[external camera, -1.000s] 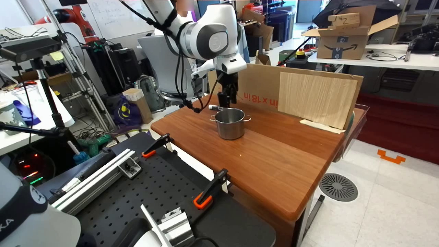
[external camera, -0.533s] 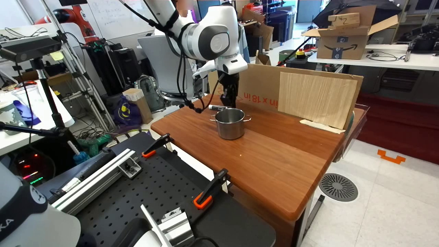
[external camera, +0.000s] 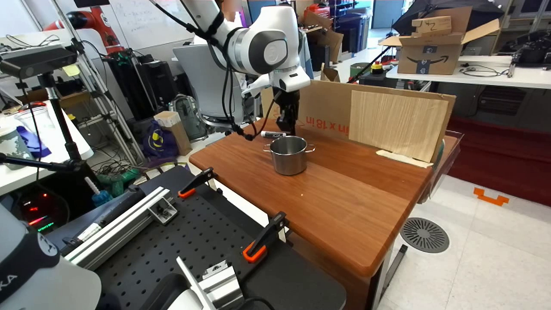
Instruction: Place the marker in the pot
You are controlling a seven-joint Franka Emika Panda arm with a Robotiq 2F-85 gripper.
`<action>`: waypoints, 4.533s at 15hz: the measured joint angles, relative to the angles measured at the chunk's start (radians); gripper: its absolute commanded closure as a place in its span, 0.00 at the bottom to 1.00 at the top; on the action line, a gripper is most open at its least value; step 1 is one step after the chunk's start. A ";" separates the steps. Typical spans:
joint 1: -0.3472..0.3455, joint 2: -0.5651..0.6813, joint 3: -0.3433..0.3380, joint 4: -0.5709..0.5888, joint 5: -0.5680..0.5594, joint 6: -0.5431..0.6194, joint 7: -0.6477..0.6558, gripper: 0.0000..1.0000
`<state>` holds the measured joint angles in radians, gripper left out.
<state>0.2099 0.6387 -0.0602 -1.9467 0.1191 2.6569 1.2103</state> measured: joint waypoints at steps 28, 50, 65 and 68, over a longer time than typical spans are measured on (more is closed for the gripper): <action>0.056 -0.512 -0.166 -0.414 -1.267 0.013 0.544 0.95; 0.050 -0.434 -0.177 -0.480 -1.610 0.005 0.839 0.33; 0.050 -0.425 -0.176 -0.471 -1.523 0.007 0.771 0.00; -0.026 -0.453 -0.087 -0.478 -1.382 0.007 0.626 0.00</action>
<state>0.1843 0.1858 -0.1472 -2.4246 -1.2630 2.6638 1.8367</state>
